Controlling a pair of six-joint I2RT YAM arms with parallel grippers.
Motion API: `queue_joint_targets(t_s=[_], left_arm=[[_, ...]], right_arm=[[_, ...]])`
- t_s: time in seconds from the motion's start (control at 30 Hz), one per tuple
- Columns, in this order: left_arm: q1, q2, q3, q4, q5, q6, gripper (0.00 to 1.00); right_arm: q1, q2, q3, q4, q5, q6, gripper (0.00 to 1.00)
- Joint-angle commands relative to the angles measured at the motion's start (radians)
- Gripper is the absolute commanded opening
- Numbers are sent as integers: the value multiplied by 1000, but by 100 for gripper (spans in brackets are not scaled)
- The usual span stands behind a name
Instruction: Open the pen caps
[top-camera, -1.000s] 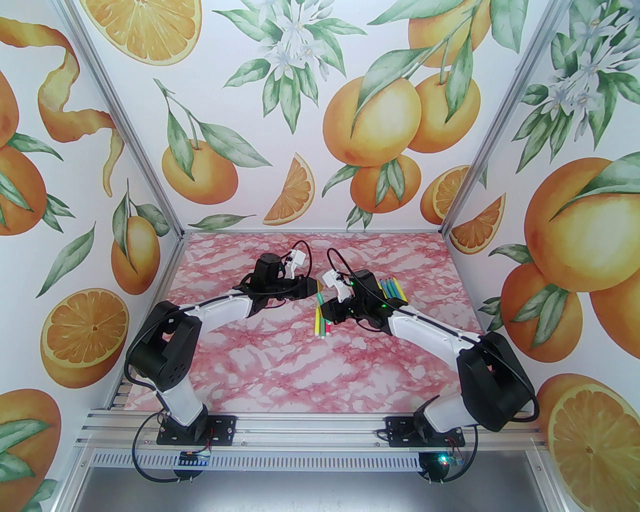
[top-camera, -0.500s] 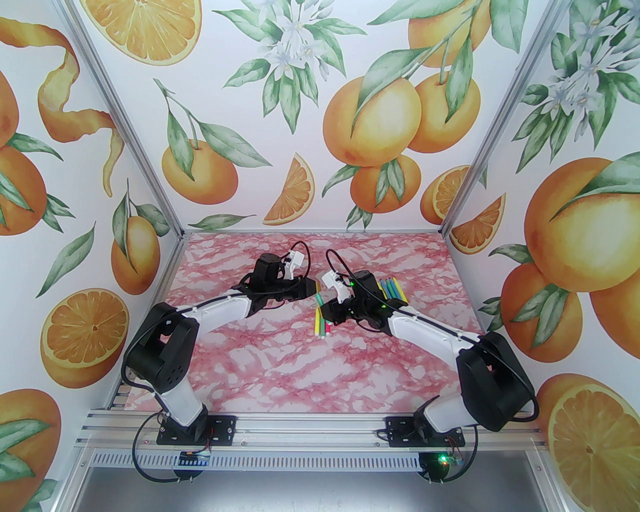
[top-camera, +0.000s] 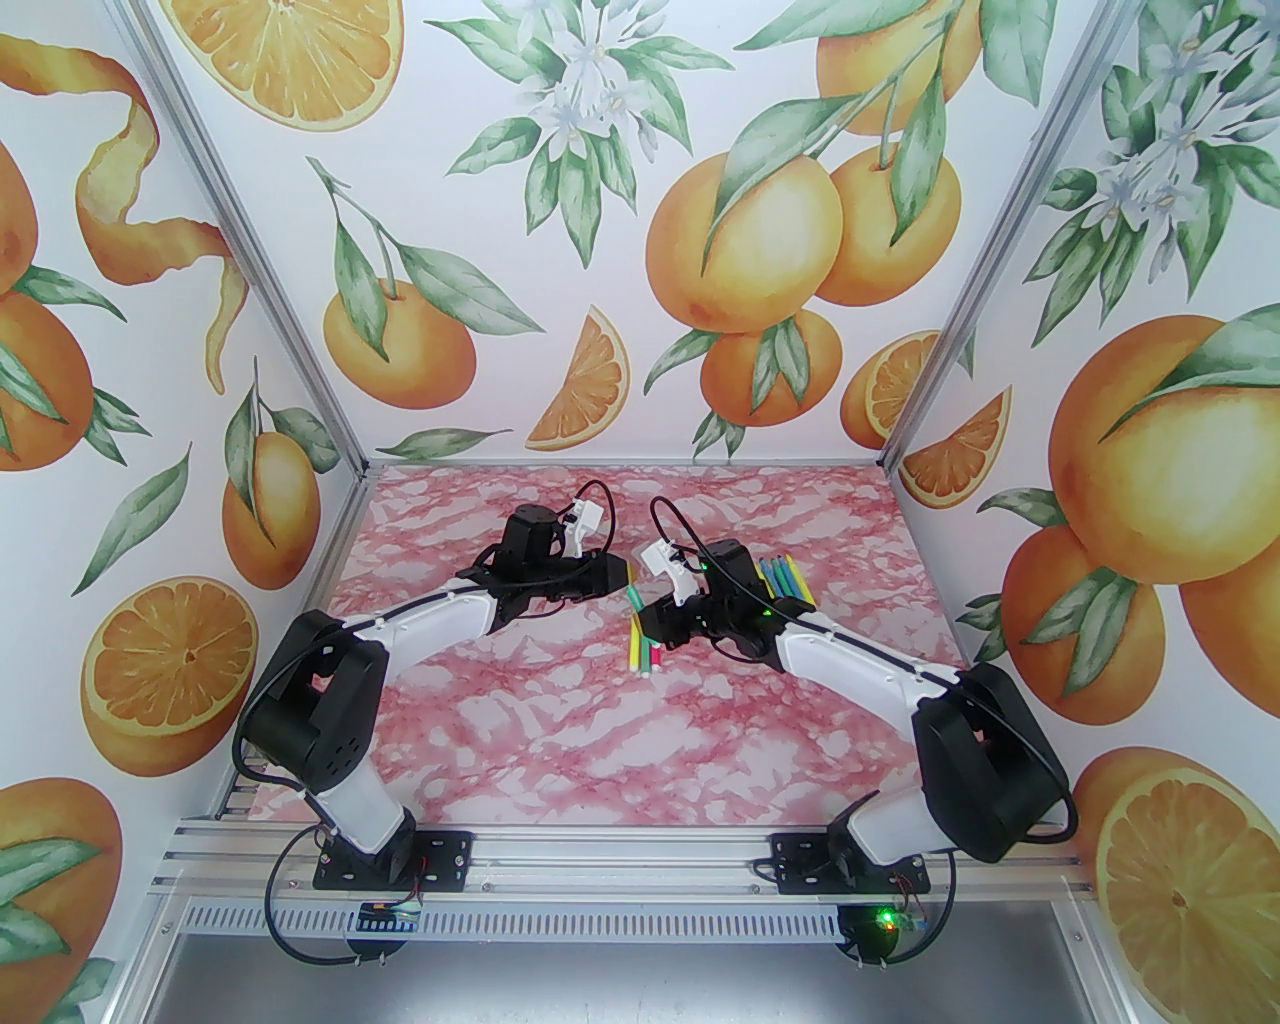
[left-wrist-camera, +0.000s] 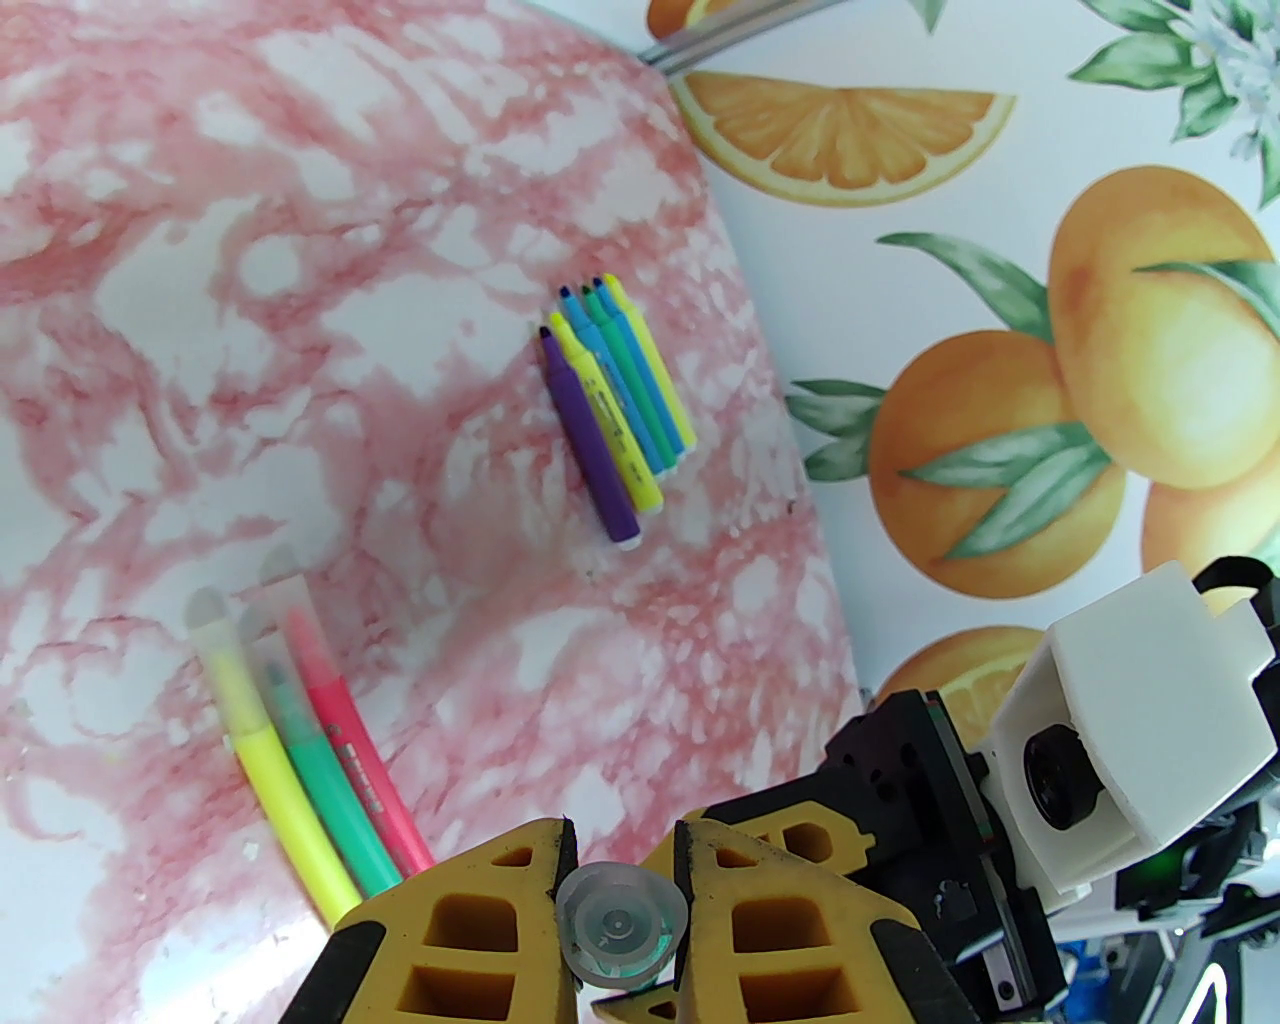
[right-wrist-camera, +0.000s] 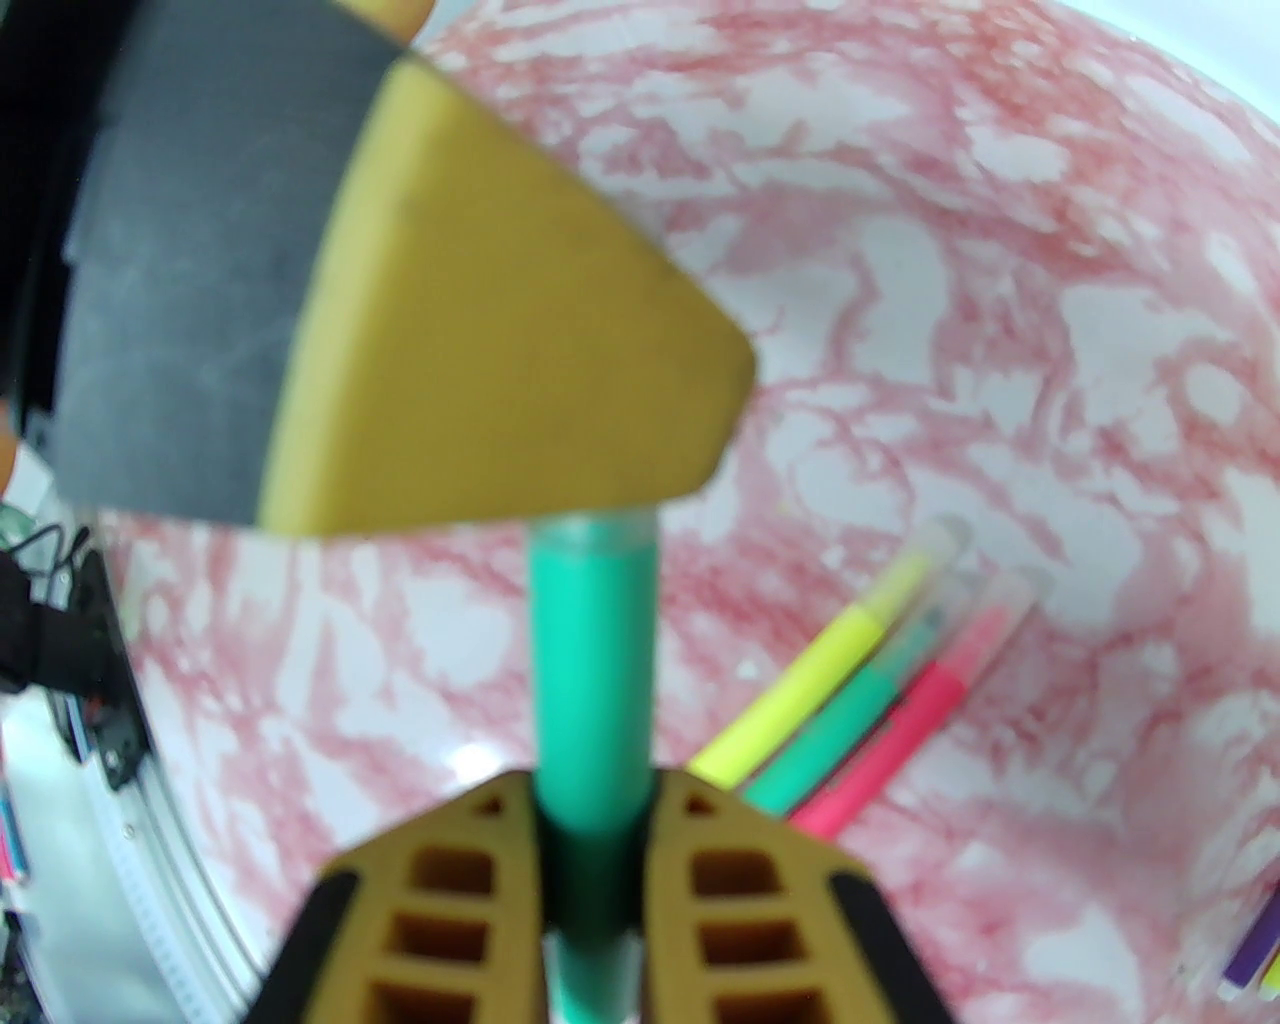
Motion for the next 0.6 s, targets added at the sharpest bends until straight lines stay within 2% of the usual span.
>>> queue_joint_targets(t_s=[0.0, 0.57], left_arm=[[80, -30, 80, 56, -151, -11, 0], [105, -31, 143, 11, -167, -36, 0]], right_arm=[[9, 17, -52, -152, -60, -17, 0], [13, 17, -79, -139, -67, -9, 0]])
